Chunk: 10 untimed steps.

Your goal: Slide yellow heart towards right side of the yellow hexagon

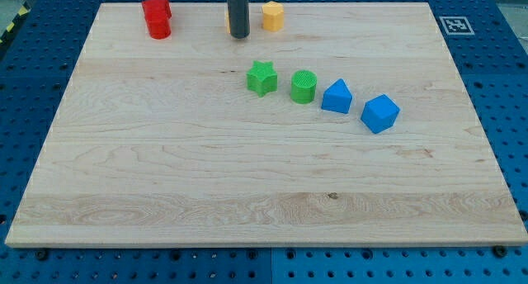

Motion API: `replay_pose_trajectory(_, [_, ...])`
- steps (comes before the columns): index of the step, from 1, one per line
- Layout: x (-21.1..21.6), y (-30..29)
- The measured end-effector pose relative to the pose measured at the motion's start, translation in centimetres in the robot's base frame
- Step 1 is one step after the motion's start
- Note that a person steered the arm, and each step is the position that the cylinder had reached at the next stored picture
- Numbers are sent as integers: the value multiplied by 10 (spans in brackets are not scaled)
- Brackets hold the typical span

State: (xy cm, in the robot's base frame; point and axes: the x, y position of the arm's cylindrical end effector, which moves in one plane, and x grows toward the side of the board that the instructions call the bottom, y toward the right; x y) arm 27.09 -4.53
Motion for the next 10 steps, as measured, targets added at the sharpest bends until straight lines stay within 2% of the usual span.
replay_pose_trajectory(3, [-2,-42])
replay_pose_trajectory(5, [-33,-42])
replay_pose_trajectory(10, [-33,-27])
